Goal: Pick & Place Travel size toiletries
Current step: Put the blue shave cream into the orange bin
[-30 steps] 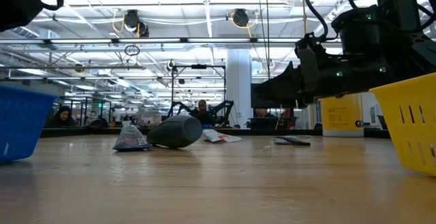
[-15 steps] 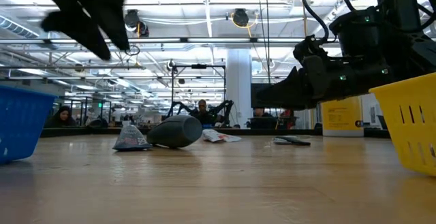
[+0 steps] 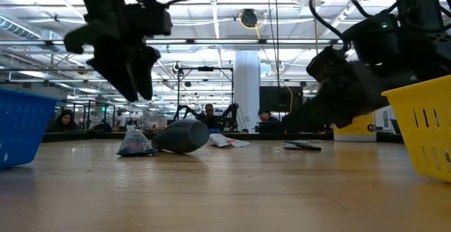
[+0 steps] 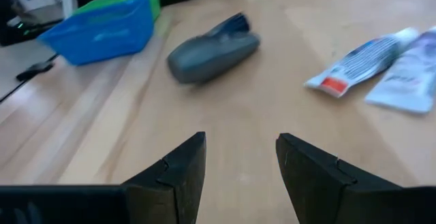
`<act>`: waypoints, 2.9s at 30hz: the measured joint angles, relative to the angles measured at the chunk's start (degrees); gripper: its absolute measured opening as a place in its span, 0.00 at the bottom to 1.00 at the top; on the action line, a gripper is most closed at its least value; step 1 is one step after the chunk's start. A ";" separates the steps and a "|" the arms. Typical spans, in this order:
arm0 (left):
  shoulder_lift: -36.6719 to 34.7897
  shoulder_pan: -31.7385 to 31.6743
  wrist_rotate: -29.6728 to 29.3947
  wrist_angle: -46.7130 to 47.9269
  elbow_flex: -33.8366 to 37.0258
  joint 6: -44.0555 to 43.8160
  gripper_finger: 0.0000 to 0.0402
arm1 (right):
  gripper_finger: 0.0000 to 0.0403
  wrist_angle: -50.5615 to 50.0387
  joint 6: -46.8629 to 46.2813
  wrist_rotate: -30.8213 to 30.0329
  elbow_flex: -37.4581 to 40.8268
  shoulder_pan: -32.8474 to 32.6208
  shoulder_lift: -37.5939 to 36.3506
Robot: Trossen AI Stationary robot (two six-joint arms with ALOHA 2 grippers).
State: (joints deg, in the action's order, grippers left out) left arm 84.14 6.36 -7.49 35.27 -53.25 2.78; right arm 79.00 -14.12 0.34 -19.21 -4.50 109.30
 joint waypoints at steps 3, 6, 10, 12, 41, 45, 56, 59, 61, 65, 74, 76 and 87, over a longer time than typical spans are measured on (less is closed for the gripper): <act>0.19 -1.69 0.00 -2.26 2.24 3.22 0.66 | 0.42 0.05 -0.19 -0.26 0.69 -1.55 0.00; 0.25 -2.54 1.96 -5.25 4.78 8.28 0.67 | 0.42 0.44 -0.19 -0.81 0.80 -2.61 0.00; 0.98 -3.11 5.93 -9.95 8.35 13.48 0.67 | 0.42 1.48 -1.06 -3.48 0.80 -4.04 0.00; 1.22 -3.11 6.01 -10.93 9.56 13.93 0.67 | 0.42 3.14 -1.58 -3.50 0.80 -4.57 -0.01; 7.58 11.28 6.01 -34.33 14.31 3.41 0.67 | 0.42 10.80 4.31 -3.31 -1.91 -5.64 -0.02; 9.79 11.64 5.68 -38.92 14.31 2.41 0.67 | 0.42 10.80 4.34 -3.31 -1.89 -5.64 -0.09; 12.77 11.35 5.71 -40.15 14.11 2.32 0.66 | 0.42 10.79 4.34 -3.16 -2.25 -5.64 -0.68; 11.93 11.09 5.34 -37.55 14.11 2.42 0.61 | 0.42 10.04 5.45 -3.08 -2.26 -5.68 -2.12; 10.58 10.90 4.51 -35.20 14.14 2.62 0.55 | 0.42 9.60 7.76 -1.99 -2.26 -6.02 -3.60; 8.02 10.55 4.13 -28.91 13.39 1.03 0.44 | 0.42 8.22 10.47 5.58 -2.26 -6.58 -7.26; 6.23 8.36 4.22 -25.91 13.35 -4.58 0.27 | 0.42 -11.42 19.10 3.04 -7.44 -6.70 -11.93; 6.23 8.27 4.22 -25.75 13.35 -7.08 0.27 | 0.43 -18.12 21.19 1.34 -9.75 -7.68 -13.22; -3.59 10.05 6.09 -26.80 13.35 -18.32 0.28 | 0.47 -48.31 41.34 -7.85 -23.36 -12.99 -17.07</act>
State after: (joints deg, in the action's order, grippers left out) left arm 80.55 16.41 -1.40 8.48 -39.90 -15.54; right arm 30.69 27.22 -7.51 -42.57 -17.49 92.22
